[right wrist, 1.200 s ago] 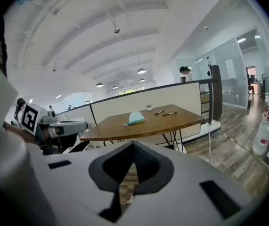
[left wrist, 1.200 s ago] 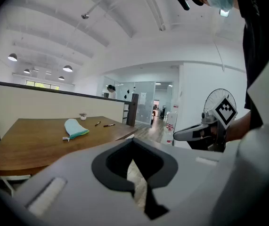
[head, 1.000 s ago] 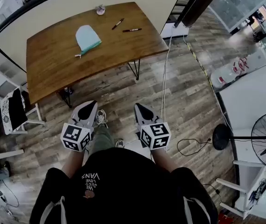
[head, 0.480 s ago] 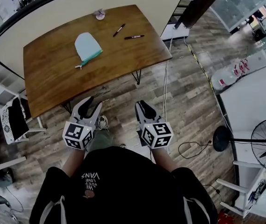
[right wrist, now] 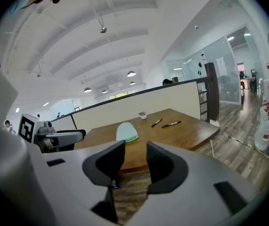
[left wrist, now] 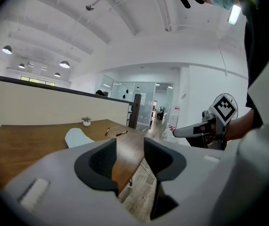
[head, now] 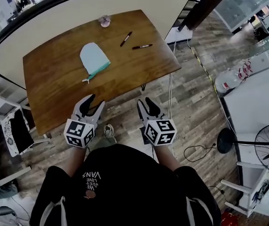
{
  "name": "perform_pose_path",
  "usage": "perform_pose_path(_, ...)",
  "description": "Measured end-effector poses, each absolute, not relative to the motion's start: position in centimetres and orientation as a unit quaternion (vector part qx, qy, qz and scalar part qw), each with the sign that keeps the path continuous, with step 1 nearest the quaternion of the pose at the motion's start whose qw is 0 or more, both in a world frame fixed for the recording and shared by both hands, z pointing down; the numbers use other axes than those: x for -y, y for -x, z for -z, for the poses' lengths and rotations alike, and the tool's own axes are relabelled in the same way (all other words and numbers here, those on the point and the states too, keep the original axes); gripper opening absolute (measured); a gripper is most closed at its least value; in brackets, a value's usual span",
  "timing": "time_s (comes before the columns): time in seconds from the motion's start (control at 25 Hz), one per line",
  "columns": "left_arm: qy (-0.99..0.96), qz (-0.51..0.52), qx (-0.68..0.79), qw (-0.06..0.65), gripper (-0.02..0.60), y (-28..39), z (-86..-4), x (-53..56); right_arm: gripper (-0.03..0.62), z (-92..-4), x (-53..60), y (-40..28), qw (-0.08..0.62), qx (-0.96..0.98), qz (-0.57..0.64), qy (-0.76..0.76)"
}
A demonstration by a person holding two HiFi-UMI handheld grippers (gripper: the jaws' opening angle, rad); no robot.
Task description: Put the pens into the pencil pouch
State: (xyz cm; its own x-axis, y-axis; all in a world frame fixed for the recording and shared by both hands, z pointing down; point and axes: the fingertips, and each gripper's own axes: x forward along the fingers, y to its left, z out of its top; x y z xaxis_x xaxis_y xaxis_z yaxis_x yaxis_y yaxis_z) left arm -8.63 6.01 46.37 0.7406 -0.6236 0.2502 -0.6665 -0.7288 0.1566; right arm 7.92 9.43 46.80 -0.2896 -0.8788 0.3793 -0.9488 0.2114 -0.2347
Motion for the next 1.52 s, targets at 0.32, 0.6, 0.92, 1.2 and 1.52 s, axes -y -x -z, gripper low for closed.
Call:
perform_pose_path(0.32,-0.928,-0.088,0.344,0.115,0.17,10.9,-47.2,-1.6,0.107,-47.1,-6.0,-6.1,0.096,0.767,-0.21,-0.599)
perform_pose_path(0.6,-0.932,-0.095,0.332,0.113,0.17,11.0,-47.6,-0.2,0.107,-48.3,-5.1,-5.4,0.104,0.761,-0.225,-0.6)
perform_pose_path(0.92,-0.931,-0.136,0.319,0.113,0.17,10.5,-49.9,1.9,0.107,-49.3,-3.9,-6.3,0.109,0.753,-0.239,-0.603)
perform_pose_path(1.2,-0.92,-0.155,0.34,0.12,0.17,9.5,-51.0,5.7,0.107,-49.7,0.4,-9.1,0.113,0.758,-0.237,-0.597)
perform_pose_path(1.52,-0.899,-0.149,0.387,0.141,0.17,7.1,-51.0,10.3,0.107,-49.8,9.2,-13.6,0.144,0.784,-0.215,-0.564)
